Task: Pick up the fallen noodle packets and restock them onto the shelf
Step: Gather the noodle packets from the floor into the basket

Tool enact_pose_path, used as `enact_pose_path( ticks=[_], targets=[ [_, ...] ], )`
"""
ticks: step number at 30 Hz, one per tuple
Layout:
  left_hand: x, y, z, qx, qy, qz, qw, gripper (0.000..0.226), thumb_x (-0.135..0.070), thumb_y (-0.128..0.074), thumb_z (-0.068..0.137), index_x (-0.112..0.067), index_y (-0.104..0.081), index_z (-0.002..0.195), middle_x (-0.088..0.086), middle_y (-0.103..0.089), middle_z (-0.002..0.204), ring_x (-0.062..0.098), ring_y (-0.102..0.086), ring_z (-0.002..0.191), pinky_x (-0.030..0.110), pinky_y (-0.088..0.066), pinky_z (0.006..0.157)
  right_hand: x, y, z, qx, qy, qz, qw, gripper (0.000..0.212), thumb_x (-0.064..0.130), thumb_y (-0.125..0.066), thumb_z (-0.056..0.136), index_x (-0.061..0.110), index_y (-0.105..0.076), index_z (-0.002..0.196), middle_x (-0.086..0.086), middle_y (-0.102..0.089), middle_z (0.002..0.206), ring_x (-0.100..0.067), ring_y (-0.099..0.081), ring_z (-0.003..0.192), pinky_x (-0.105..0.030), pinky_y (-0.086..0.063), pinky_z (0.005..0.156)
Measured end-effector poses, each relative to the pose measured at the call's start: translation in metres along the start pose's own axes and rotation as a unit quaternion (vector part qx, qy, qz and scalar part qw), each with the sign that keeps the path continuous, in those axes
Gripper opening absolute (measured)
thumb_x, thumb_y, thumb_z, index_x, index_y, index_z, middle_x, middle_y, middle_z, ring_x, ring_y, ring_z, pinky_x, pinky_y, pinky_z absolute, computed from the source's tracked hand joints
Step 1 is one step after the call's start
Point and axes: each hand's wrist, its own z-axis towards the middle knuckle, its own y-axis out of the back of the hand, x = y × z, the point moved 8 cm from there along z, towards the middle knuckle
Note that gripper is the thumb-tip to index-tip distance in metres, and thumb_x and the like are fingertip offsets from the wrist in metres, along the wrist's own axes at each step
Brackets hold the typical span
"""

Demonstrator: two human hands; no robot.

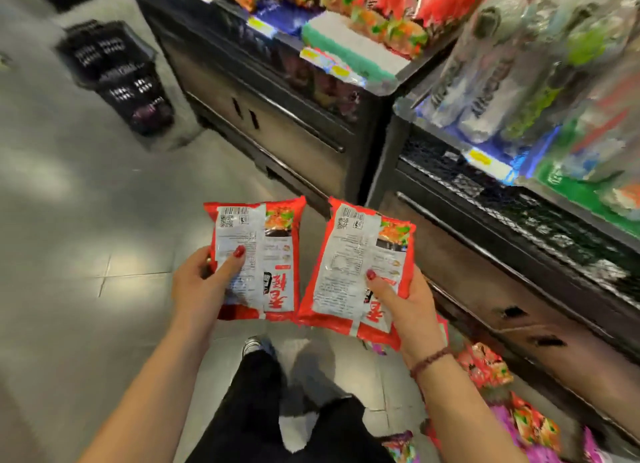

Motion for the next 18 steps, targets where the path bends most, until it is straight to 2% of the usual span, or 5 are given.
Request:
enact_pose_path(
  ticks=[3,7,13,16,18],
  targets=[
    [0.004,0.068,0.031,-0.055,0.011,-0.011,0.998,0.008,-0.024,-0.071,0.087,-0.024,-0.068,0.094,0.004,-0.075,0.089,0.022,-0.074,0.078,0.035,-0.061,0.056,-0.003,-0.085,0.023,0.057,-0.008,-0.033,0.998,0.044,0.006,-0.07,0.081,0.007,-0.055,0.123,-0.009,-0.071,0.112,-0.028,-0.069,0.101,-0.051,-0.055,0.087],
    [0.006,0.154,0.077,-0.103,0.035,-0.036,0.993,0.013,-0.022,-0.073,0.085,-0.019,-0.067,0.097,0.003,-0.076,0.088,0.023,-0.074,0.08,0.046,-0.061,0.071,-0.01,-0.2,0.051,0.115,-0.024,-0.055,0.992,0.04,0.006,-0.07,0.081,0.01,-0.058,0.119,-0.008,-0.072,0.111,-0.027,-0.07,0.098,-0.047,-0.057,0.081],
    [-0.003,0.245,0.145,-0.133,0.054,-0.041,0.989,0.016,-0.025,-0.07,0.087,-0.023,-0.067,0.102,-0.001,-0.076,0.093,0.02,-0.074,0.083,0.042,-0.06,0.072,-0.016,-0.338,0.082,0.181,-0.067,-0.079,0.978,0.032,0.008,-0.07,0.083,0.015,-0.057,0.112,-0.003,-0.074,0.102,-0.024,-0.072,0.09,-0.04,-0.06,0.07],
    [-0.009,0.269,0.184,-0.162,0.058,-0.061,0.983,0.013,-0.022,-0.068,0.089,-0.021,-0.067,0.101,-0.002,-0.076,0.089,0.017,-0.074,0.078,0.032,-0.06,0.061,-0.014,-0.385,0.108,0.201,-0.079,-0.106,0.971,0.035,0.012,-0.071,0.082,0.017,-0.057,0.114,-0.002,-0.074,0.103,-0.024,-0.072,0.091,-0.046,-0.06,0.074],
    [-0.013,0.277,0.214,-0.181,0.061,-0.076,0.979,0.014,-0.02,-0.068,0.089,-0.017,-0.068,0.103,0.001,-0.076,0.09,0.02,-0.074,0.082,0.033,-0.06,0.064,-0.01,-0.413,0.134,0.207,-0.083,-0.12,0.967,0.037,0.014,-0.071,0.082,0.017,-0.056,0.116,-0.001,-0.074,0.105,-0.024,-0.072,0.092,-0.047,-0.06,0.075]
  ],
)
